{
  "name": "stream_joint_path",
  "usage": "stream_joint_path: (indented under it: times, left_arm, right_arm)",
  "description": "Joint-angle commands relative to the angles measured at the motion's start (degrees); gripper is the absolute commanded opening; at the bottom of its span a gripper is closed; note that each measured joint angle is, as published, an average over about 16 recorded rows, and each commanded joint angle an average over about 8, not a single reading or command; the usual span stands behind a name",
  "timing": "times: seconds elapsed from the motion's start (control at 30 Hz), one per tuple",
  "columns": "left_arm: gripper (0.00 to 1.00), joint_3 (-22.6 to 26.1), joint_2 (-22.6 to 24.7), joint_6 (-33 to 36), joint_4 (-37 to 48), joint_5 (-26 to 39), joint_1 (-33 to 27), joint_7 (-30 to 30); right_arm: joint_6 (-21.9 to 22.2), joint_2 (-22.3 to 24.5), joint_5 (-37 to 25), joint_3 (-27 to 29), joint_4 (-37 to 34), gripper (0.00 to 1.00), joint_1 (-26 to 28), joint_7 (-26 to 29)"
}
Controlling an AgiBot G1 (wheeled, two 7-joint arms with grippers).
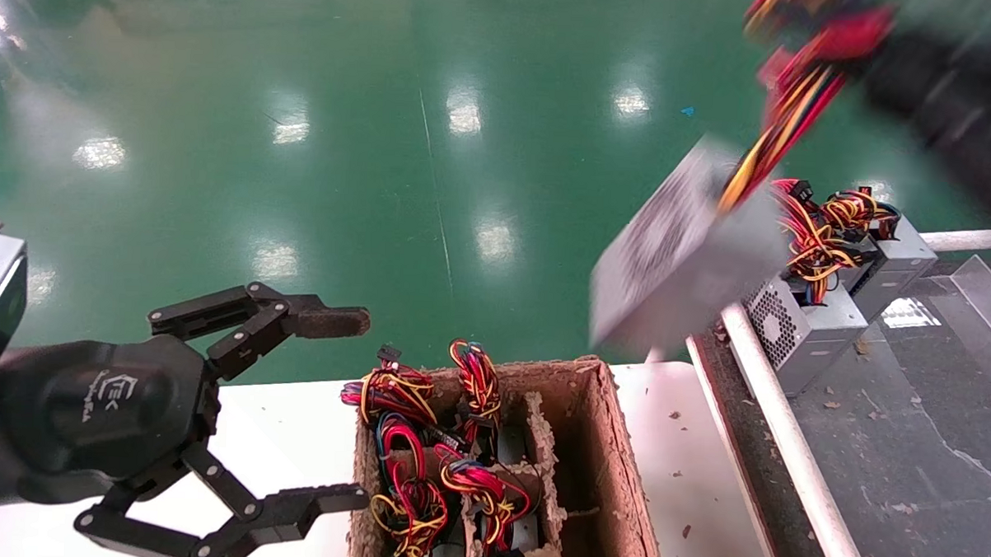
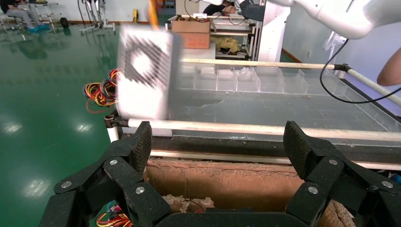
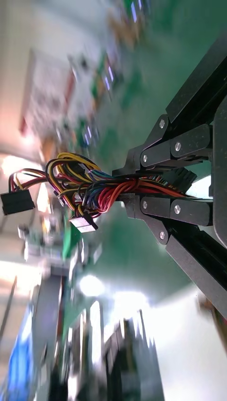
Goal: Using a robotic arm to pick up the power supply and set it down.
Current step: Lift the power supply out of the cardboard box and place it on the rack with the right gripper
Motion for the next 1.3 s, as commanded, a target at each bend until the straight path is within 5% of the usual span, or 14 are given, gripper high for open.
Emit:
stream_joint_path:
  times: [0.03, 0.27, 0.5, 0.97, 1.3]
  left_arm:
    - [1.0, 0.0, 0.0, 0.0, 0.0, 0.0, 0.0, 0.0]
    - [1.0, 0.0, 0.0, 0.0, 0.0, 0.0, 0.0, 0.0]
    - [1.0, 0.0, 0.0, 0.0, 0.0, 0.0, 0.0, 0.0]
    - [1.0, 0.0, 0.0, 0.0, 0.0, 0.0, 0.0, 0.0]
    - [1.0, 0.0, 0.0, 0.0, 0.0, 0.0, 0.0, 0.0]
  right_arm:
    - [1.9, 0.4, -0.2, 1.5, -0.9, 0.0, 1.3, -1.5]
    - [7.0, 4.0, -1.9, 5.5, -7.9, 0.0, 2.9, -6.1]
    - [7.3, 8.7, -4.7, 5.7, -17.1, 0.0, 2.9, -6.9]
    - [-2.7, 10.1, -11.3, -0.6, -36.3, 0.0, 3.9, -9.0]
    - [-9.5, 7.0, -12.8, -2.9, -42.2, 0.0, 5.9, -12.2]
